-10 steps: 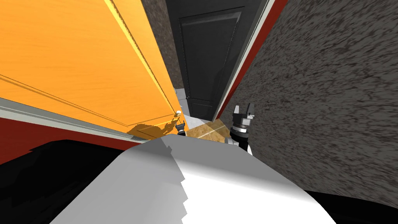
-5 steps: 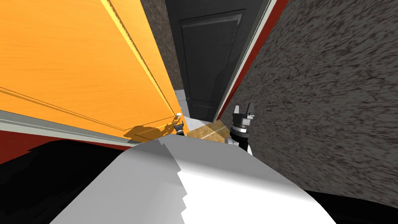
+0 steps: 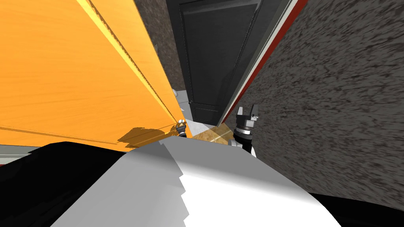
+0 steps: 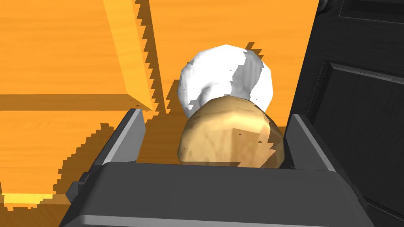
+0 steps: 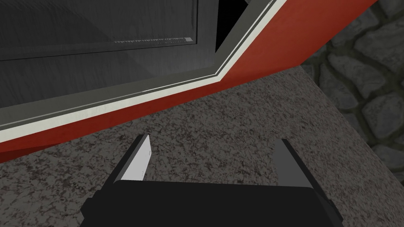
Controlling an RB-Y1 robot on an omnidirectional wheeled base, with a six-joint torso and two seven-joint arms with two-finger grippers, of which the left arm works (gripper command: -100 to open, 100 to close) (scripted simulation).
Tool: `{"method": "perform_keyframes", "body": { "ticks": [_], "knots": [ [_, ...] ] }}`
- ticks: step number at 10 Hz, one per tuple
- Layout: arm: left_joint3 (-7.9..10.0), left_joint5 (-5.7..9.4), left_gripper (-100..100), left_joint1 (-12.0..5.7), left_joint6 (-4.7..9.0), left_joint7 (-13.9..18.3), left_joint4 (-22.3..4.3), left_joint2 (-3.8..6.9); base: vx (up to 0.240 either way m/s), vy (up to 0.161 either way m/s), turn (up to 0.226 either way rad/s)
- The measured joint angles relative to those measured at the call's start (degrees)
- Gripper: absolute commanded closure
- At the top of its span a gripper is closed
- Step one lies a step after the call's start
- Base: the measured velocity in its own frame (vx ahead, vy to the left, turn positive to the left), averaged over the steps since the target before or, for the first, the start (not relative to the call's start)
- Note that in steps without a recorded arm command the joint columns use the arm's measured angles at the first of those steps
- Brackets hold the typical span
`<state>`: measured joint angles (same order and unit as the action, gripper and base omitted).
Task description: Push the door open
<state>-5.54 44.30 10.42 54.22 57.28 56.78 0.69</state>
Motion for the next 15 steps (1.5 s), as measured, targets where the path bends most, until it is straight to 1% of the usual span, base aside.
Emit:
{"method": "perform_keyframes", "body": {
  "ticks": [1, 6, 7, 8, 9, 11, 12, 13, 14, 15],
  "knots": [
    [0.02, 0.01, 100, -0.03, 0.01, 0.07, -0.02, -0.06, -0.013, -0.011, -0.018],
    [0.05, 0.01, 100, -0.36, -0.2, 0.0, 0.09, 0.11, -0.008, -0.006, 0.0],
    [0.05, 0.0, 100, -0.36, -0.2, -0.01, 0.09, 0.11, 0.122, 0.033, -0.061],
    [0.46, 0.45, 100, -0.35, -0.02, -0.14, -0.57, 0.2, 0.172, 0.035, -0.037],
    [1.04, 0.97, 100, -0.23, -0.15, -0.55, -0.52, 0.34, 0.16, 0.045, -0.018],
    [2.72, 2.24, 100, -0.81, -0.41, -1.6, -0.17, 0.82, 0.167, 0.072, -0.028],
    [3.43, 2.68, 100, -1.37, -0.11, -1.87, -0.51, 1.05, 0.149, 0.088, -0.017],
    [3.83, 2.84, 100, -2.12, 0.99, -1.66, -1.64, 1.11, 0.152, 0.061, -0.054],
    [4.6, 3.51, 100, -1.33, 0.67, -2.32, -0.1, 1.17, 0.128, 0.051, -0.028],
    [5.41, 4.12, 100, -1.34, 0.31, -3.21, 0.59, 1.08, 0.084, 0.046, 0.01]
  ]
}}
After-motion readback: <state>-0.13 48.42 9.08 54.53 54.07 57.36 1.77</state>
